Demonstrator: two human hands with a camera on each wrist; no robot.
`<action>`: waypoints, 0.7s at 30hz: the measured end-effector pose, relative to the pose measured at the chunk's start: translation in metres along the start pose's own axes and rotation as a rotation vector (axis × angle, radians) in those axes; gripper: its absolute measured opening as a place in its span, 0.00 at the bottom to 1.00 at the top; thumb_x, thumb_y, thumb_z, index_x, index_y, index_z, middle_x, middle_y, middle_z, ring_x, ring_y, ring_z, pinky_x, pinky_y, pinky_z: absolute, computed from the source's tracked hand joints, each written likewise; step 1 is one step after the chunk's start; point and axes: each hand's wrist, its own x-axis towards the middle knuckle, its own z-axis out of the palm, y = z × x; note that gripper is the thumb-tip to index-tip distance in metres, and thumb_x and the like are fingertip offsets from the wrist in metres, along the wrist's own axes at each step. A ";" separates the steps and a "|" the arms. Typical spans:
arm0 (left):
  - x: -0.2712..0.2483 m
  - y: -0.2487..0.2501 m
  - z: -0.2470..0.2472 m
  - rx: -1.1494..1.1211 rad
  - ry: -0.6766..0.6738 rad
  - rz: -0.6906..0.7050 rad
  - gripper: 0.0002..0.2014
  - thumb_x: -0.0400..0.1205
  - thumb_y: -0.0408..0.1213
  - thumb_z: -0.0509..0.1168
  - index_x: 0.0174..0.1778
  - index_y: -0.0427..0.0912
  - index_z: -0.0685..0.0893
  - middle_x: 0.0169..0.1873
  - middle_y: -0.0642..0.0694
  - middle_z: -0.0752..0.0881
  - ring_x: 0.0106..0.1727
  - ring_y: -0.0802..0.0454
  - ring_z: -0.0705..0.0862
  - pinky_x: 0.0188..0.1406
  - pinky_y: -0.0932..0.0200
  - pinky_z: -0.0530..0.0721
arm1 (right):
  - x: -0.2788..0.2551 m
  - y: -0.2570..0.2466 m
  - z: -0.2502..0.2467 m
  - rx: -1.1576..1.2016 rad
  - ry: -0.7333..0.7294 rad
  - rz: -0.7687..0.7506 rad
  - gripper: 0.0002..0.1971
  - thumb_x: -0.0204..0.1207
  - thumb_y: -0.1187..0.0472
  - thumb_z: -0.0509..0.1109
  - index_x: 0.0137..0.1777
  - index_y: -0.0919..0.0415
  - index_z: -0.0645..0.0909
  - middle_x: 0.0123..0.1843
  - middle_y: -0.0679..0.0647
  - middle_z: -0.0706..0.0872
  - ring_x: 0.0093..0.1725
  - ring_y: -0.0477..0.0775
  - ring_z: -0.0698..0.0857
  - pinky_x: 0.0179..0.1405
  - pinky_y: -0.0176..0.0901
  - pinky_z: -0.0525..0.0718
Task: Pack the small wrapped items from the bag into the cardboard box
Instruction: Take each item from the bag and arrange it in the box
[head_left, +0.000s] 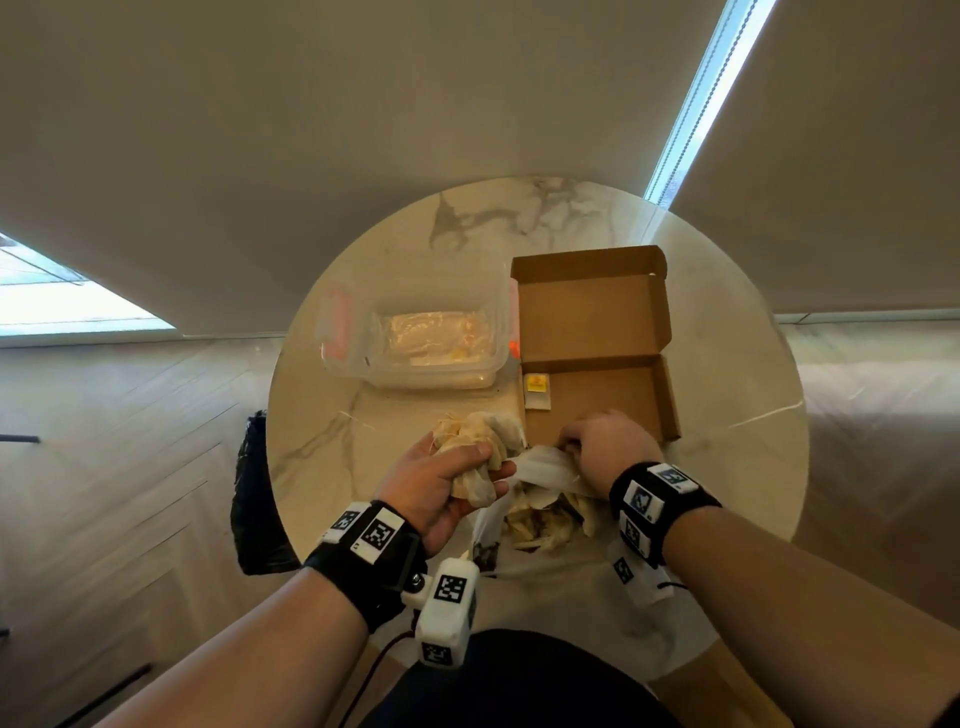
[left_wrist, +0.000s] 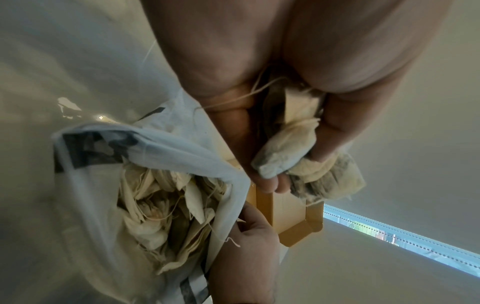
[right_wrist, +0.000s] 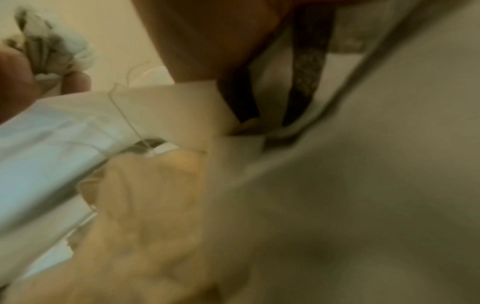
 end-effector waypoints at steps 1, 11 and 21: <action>0.001 -0.001 0.002 0.004 -0.010 0.001 0.16 0.85 0.22 0.68 0.69 0.34 0.82 0.49 0.33 0.94 0.49 0.37 0.95 0.41 0.47 0.95 | -0.005 -0.001 -0.003 0.018 0.027 -0.001 0.14 0.91 0.53 0.60 0.67 0.44 0.85 0.65 0.49 0.86 0.66 0.56 0.79 0.67 0.52 0.81; 0.003 0.004 0.027 -0.005 -0.114 0.063 0.18 0.84 0.20 0.67 0.69 0.33 0.82 0.58 0.32 0.92 0.53 0.40 0.94 0.49 0.43 0.93 | -0.068 -0.032 -0.071 0.854 0.234 -0.235 0.10 0.74 0.48 0.83 0.48 0.46 0.85 0.42 0.43 0.90 0.40 0.43 0.87 0.43 0.35 0.89; 0.006 0.007 0.022 -0.236 -0.080 0.120 0.20 0.83 0.19 0.66 0.72 0.33 0.82 0.58 0.30 0.92 0.54 0.35 0.94 0.49 0.41 0.95 | -0.065 -0.037 -0.068 1.497 0.113 -0.040 0.04 0.85 0.66 0.72 0.48 0.63 0.86 0.40 0.53 0.89 0.41 0.52 0.89 0.44 0.51 0.94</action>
